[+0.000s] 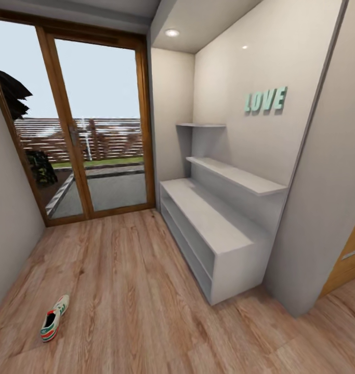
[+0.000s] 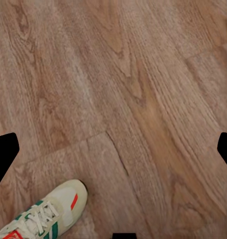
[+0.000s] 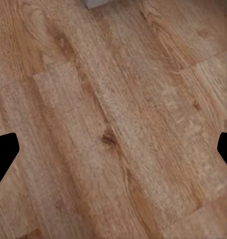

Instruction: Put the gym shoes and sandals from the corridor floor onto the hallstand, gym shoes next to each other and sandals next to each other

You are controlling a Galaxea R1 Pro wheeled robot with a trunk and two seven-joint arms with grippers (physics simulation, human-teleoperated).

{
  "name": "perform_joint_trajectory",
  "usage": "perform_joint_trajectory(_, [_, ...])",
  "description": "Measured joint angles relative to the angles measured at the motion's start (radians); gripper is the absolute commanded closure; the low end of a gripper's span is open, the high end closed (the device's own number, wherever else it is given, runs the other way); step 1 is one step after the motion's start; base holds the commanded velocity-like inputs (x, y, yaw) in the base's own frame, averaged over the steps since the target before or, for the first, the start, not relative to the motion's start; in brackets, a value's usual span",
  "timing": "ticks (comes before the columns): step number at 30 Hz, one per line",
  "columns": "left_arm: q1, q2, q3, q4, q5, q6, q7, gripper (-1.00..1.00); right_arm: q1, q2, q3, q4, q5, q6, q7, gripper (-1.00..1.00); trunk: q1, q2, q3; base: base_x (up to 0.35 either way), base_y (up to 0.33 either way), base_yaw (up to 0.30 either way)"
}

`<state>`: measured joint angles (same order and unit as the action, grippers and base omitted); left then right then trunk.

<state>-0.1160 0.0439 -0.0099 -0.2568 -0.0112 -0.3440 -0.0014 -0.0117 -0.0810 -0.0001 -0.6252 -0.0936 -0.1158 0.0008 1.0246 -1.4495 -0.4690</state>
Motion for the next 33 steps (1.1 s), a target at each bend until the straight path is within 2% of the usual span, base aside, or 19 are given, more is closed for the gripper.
perform_joint_trajectory(21, [0.000, 0.000, 0.000, 0.000, 0.000, -0.001, 0.000, -1.00, 0.000, 0.000, 0.000, 0.000, 0.001, 0.000, -0.003, -1.00, 0.000, 0.000, 0.000, 0.234, -0.198, 0.005])
perform_joint_trajectory(33, [0.000, 0.000, 0.000, 0.000, 0.000, -0.001, 0.000, -1.00, 0.000, 0.001, 0.001, 0.000, 0.000, 0.000, -0.003, -1.00, 0.000, 0.000, 0.000, 0.234, -0.198, 0.150])
